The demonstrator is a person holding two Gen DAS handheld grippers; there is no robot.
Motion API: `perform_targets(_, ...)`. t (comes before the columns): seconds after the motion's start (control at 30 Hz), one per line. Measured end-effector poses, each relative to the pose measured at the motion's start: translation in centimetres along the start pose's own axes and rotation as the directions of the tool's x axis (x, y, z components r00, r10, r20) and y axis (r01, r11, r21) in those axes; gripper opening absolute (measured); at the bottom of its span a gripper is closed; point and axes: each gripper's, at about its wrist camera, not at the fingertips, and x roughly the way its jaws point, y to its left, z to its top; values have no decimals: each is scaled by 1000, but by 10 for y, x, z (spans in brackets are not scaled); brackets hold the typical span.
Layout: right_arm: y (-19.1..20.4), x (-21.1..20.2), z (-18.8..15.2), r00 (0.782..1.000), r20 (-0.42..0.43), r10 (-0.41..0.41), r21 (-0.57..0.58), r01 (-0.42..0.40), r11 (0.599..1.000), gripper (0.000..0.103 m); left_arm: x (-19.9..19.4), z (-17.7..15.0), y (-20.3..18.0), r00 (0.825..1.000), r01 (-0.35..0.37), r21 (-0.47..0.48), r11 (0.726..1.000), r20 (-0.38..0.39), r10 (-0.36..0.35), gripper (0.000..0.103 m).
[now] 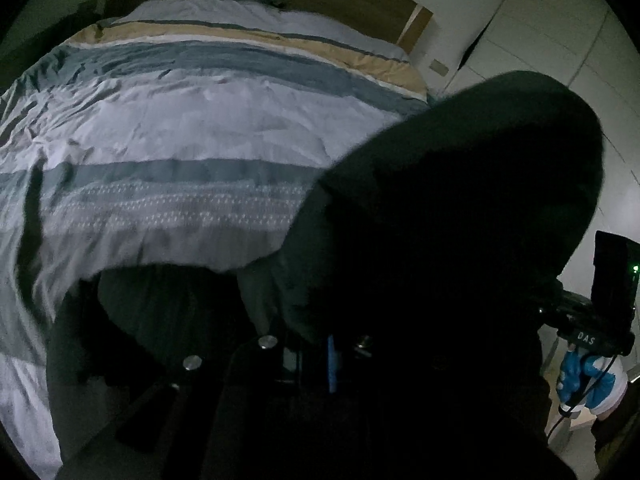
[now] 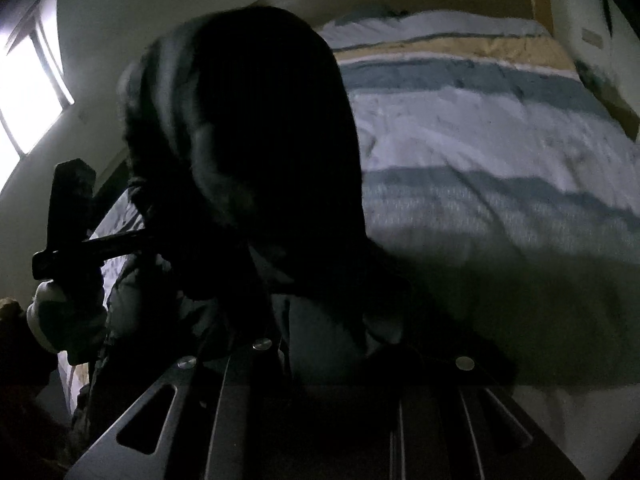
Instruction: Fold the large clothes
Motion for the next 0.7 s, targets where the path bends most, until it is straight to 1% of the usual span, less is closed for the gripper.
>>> perform_targets(0.27, 6, -5, -25, 1000, 11, -16, 35, 16, 999, 21, -9, -28, 7, 1000, -6, 0, 1000, -6, 6, 7)
perform_targets(0.4, 11, -2, -33, 999, 17, -35, 40, 34, 999, 22, -5, -33, 17, 1000, -22, -16, 1000, -15, 21, 7)
perform_targets(0.5, 16, 4, -40, 997, 19, -75, 19, 75, 997, 22, 4, -32, 30, 999, -26, -40, 999, -28, 25, 7)
perform_targets(0.57, 16, 9, -42, 995, 27, -96, 12, 96, 995, 24, 14, -28, 37, 999, -41, -54, 998, -35, 39, 7)
perform_targets(0.63, 15, 16, -39, 990, 38, -133, 3, 133, 991, 25, 23, -19, 40, 998, -60, -61, 996, -33, 58, 8)
perform_targets(0.7, 10, 20, -34, 986, 61, -155, 13, 155, 988, 26, 29, -7, 39, 997, -72, -63, 995, -13, 72, 9)
